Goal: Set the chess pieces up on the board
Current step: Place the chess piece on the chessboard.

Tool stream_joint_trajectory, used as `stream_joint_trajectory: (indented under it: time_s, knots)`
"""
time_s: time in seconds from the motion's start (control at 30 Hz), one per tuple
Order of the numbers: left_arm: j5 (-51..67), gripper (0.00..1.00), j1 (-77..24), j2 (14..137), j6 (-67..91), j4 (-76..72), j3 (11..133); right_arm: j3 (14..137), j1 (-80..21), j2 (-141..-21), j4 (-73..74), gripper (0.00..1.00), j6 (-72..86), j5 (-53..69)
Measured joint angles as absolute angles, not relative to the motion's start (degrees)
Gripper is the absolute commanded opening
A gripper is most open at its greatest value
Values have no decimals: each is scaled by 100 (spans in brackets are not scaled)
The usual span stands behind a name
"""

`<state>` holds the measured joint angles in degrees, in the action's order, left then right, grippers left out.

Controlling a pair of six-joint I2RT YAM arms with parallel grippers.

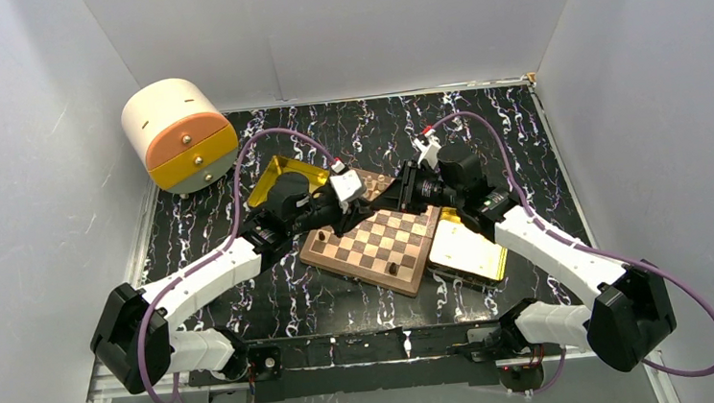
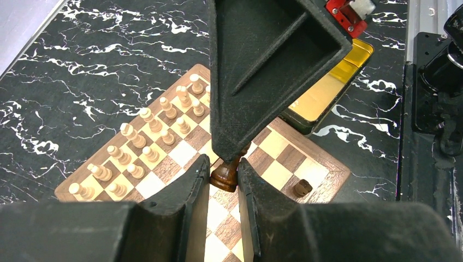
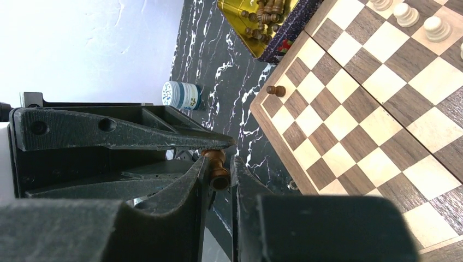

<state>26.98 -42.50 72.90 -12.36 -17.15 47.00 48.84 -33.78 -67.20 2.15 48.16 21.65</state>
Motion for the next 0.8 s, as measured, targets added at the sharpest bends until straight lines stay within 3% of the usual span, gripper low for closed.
stream_joint_trajectory:
  time_s: [0.13,0.23,0.37,0.53,0.8]
  knots:
    - [2641,12,-4250,7290,-1227,-1719,4700,4860,-3376,-6716,145,17,4901,2154]
    - [2589,33,-4257,7299,-1201,-1693,4703,4764,-3376,-6667,97,15,4984,2143]
    - [2445,53,-4265,7308,-1155,-1647,4703,4740,-3376,-6595,198,15,4976,1959]
    - [2198,88,-4261,7303,-1179,-1433,4700,4770,-3376,-6506,773,15,4724,1518]
    - [1612,93,-4195,6949,-1184,-967,4543,5524,-3378,-6659,2550,13,3859,786]
